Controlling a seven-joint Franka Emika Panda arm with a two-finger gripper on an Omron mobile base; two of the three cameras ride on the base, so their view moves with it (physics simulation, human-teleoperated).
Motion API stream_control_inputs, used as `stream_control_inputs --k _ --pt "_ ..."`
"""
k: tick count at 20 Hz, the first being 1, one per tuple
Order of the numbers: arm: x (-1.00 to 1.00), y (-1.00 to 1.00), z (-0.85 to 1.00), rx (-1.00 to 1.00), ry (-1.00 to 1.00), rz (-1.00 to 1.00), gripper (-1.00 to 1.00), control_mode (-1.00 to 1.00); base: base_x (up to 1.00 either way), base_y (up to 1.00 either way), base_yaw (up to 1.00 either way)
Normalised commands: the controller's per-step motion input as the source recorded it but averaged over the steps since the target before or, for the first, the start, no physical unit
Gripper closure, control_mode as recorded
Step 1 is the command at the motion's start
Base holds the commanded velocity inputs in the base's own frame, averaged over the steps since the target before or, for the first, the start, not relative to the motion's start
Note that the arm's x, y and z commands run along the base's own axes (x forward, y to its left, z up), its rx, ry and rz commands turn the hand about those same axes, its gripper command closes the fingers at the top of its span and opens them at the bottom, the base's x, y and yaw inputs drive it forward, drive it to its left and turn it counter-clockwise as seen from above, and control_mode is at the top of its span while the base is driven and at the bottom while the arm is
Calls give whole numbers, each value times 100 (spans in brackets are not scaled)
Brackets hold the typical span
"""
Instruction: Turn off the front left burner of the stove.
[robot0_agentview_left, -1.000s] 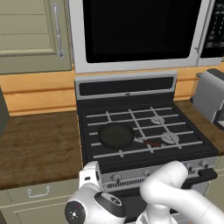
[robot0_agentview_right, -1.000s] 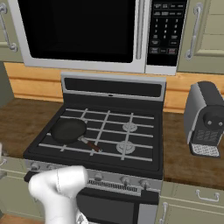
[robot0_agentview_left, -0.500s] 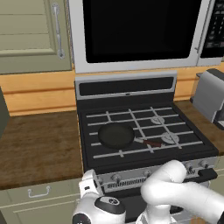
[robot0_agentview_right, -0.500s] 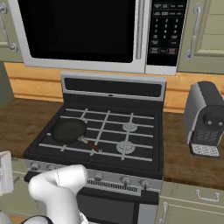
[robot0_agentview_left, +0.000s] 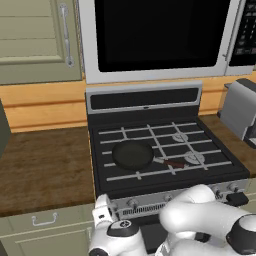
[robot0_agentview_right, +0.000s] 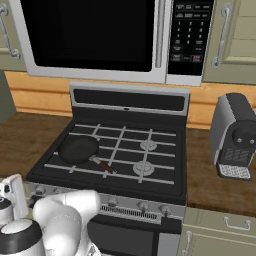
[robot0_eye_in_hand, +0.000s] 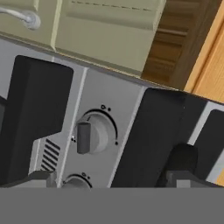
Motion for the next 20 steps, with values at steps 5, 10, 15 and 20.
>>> stream_control_inputs --k 5,10,15,20 --pt "19 28 -32 -5 -18 -7 -100 -100 0 0 0" --pt "10 21 -27 0 -9 -2 -100 -100 0 0 0" --pt "5 21 -22 0 -2 0 -100 -100 0 0 0" --pt "-3 -34 0 0 -10 1 -100 -100 0 0 0"
